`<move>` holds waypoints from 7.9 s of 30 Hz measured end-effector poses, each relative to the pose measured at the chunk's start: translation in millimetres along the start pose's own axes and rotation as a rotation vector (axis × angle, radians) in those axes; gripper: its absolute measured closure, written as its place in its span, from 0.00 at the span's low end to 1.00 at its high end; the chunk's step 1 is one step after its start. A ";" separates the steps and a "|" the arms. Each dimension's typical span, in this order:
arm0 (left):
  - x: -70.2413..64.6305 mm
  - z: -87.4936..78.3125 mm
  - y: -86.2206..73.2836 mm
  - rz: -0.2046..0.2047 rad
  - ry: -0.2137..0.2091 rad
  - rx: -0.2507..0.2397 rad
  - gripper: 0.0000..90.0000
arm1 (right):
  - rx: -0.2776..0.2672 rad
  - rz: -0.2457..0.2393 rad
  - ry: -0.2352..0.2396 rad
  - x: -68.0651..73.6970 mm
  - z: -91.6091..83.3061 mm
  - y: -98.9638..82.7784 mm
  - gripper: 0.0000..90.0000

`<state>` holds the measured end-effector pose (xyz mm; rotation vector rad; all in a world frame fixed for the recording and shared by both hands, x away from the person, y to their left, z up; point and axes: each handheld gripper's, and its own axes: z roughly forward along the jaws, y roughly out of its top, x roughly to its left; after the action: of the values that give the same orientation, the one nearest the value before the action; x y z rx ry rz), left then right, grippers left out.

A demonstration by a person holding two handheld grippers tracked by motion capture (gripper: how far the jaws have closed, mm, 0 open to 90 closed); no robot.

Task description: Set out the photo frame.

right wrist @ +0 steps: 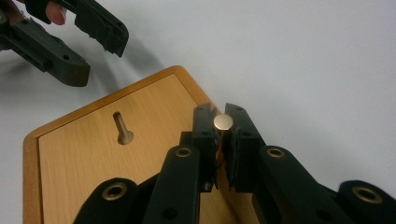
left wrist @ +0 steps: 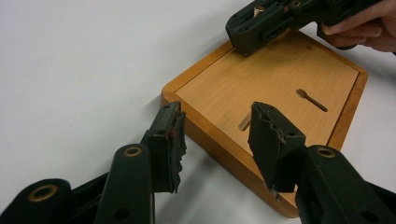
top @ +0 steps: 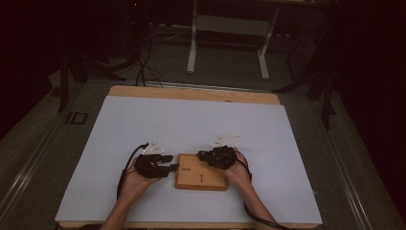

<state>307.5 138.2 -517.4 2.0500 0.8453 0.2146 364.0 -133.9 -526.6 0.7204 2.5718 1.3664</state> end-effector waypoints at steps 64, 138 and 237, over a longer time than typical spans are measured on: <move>-51.1 17.5 -18.1 0.316 0.111 0.078 0.16 | 0.097 0.220 0.207 -35.8 8.7 13.0 0.93; -58.9 17.6 9.6 0.438 0.091 -0.093 0.47 | 0.274 0.131 0.126 -33.1 -14.6 35.6 0.65; -36.3 15.8 31.9 0.324 0.037 -0.102 0.52 | 0.015 -0.143 -0.052 -4.7 -90.9 -19.9 0.49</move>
<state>302.7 92.4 -496.0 2.0822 0.5088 0.4653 330.5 -213.1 -490.7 0.5543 2.5413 1.2702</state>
